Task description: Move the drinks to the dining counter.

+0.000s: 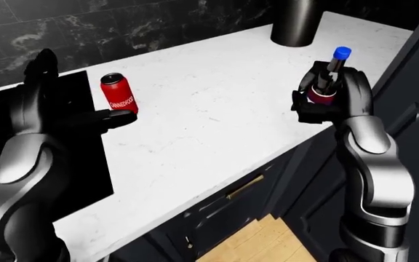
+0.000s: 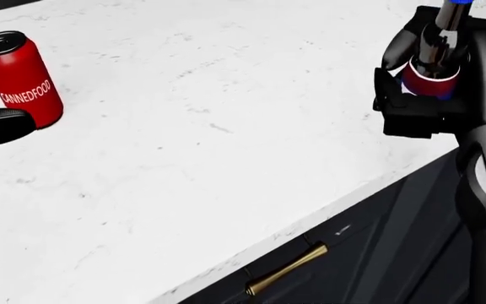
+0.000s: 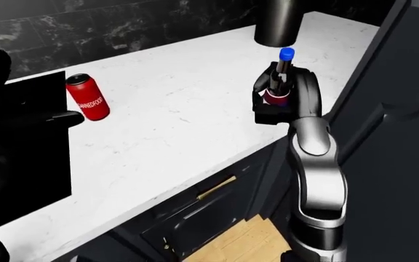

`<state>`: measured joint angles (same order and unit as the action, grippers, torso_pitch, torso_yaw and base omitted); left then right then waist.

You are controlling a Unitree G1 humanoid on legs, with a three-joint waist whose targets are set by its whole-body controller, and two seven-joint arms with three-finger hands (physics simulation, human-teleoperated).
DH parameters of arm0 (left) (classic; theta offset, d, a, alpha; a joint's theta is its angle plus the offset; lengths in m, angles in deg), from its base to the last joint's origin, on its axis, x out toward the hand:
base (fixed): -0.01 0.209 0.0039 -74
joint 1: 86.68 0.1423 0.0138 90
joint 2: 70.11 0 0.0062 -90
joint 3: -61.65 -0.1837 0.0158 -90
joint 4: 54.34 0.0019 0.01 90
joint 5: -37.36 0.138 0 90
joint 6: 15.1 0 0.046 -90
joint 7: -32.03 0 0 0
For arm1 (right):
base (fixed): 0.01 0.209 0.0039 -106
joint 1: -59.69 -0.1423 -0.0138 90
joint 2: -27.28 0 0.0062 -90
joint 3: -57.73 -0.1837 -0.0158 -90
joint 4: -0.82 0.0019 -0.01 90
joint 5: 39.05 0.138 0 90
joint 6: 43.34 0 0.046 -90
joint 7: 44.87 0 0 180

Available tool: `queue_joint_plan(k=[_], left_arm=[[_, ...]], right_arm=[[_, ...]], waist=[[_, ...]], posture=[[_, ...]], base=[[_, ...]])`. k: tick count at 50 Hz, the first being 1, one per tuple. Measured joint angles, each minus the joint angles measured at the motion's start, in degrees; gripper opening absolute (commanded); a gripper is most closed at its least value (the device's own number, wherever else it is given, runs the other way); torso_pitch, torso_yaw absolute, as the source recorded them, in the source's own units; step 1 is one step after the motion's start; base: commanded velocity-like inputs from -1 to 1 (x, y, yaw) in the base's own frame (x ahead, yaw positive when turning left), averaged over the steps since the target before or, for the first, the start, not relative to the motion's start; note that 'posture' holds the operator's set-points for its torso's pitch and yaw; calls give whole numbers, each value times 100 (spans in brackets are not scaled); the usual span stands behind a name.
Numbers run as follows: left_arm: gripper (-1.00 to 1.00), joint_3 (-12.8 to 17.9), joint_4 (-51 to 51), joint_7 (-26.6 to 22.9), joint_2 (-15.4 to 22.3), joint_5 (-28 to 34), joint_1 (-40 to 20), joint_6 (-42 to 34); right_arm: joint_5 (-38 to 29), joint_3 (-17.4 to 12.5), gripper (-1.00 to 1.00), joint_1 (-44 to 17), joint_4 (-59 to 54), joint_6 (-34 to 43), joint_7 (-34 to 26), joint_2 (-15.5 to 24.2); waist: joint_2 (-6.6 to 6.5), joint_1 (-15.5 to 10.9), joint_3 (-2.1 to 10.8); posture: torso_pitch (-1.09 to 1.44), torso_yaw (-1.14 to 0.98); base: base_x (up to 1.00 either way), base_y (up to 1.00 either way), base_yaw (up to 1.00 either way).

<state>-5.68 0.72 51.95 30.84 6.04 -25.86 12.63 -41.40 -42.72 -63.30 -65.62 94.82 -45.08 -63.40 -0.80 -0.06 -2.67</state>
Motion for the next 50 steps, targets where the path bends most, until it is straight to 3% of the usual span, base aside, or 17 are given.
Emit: queue_joint_plan(k=[14, 31, 40, 44, 50], left_arm=[[100, -293, 1670, -567, -206, 923, -472, 657], [100, -572, 3000, -623, -262, 1125, -896, 1306], [100, -673, 4153, -677, -300, 1233, -1146, 1835], [100, -759, 5378, -739, -265, 1331, -1704, 2269], [100, -871, 5886, -794, -273, 1356, -1908, 2606]], right_arm=[[-17, 14, -100, -39, -42, -30, 34, -17], [-16, -12, -100, 23, -215, -181, 106, -41], [22, -18, -100, 7, -205, -197, 106, -28], [26, 13, -100, 19, -251, -243, 133, -57], [44, 4, -100, 49, -205, -226, 135, -52]], waist=[[26, -37, 33], [46, -56, 78], [63, -71, 87], [85, -71, 98], [86, -39, 112]], posture=[[0, 0], [0, 0], [0, 0], [0, 0], [0, 0]], base=[[0, 0, 0], [0, 0, 0], [0, 0, 0], [0, 0, 0], [0, 0, 0]])
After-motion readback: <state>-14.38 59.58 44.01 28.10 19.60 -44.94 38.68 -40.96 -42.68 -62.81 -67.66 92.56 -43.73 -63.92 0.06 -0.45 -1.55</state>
